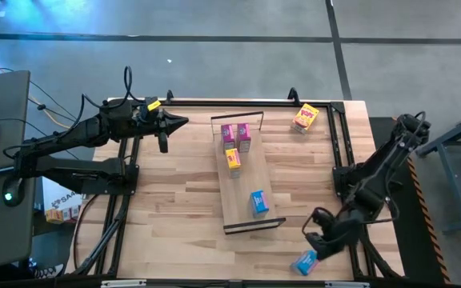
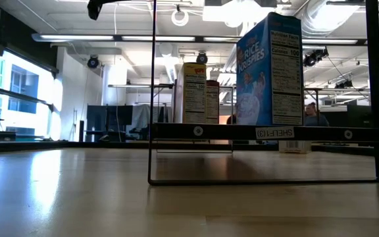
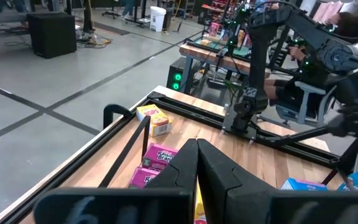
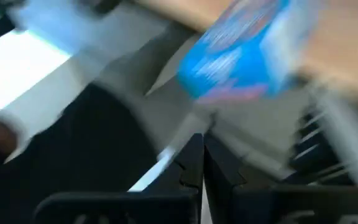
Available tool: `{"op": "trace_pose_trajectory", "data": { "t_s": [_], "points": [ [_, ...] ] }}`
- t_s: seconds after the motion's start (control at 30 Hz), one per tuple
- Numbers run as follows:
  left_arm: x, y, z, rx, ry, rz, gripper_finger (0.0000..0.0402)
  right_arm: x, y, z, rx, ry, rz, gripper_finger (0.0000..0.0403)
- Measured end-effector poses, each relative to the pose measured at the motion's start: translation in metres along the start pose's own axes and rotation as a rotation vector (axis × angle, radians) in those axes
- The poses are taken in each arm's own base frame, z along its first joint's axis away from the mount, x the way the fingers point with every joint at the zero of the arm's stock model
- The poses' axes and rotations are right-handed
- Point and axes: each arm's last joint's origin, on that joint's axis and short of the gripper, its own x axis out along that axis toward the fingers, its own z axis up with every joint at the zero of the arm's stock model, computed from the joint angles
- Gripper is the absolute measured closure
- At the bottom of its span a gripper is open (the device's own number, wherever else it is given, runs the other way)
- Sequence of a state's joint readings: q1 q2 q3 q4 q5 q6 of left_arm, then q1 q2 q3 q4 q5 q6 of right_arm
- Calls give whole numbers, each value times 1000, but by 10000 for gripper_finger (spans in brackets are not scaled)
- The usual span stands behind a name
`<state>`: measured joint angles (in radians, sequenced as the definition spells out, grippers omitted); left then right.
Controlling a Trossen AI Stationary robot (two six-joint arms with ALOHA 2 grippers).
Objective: Stack cereal on shelf
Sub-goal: Put the blue cereal box on the shelf aligned with the other blue cereal box
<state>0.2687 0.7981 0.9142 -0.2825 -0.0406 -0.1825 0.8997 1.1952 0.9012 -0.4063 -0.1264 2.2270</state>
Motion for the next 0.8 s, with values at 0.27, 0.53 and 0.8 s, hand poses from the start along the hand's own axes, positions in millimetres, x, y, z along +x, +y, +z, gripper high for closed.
{"op": "trace_pose_trajectory", "data": {
  "t_s": [0.27, 0.53, 0.8],
  "points": [
    [0, 0, 0, -19, 2, 0, 401, 32, 21, -2, 12, 69, 151, 337],
    [0, 0, 0, -25, 4, 1, 401, 17, 54, -18, -228, 74, 502, 272],
    [0, 0, 0, -54, 3, 1, 401, -25, 97, -40, -648, 0, 309, 302]
  ]
}}
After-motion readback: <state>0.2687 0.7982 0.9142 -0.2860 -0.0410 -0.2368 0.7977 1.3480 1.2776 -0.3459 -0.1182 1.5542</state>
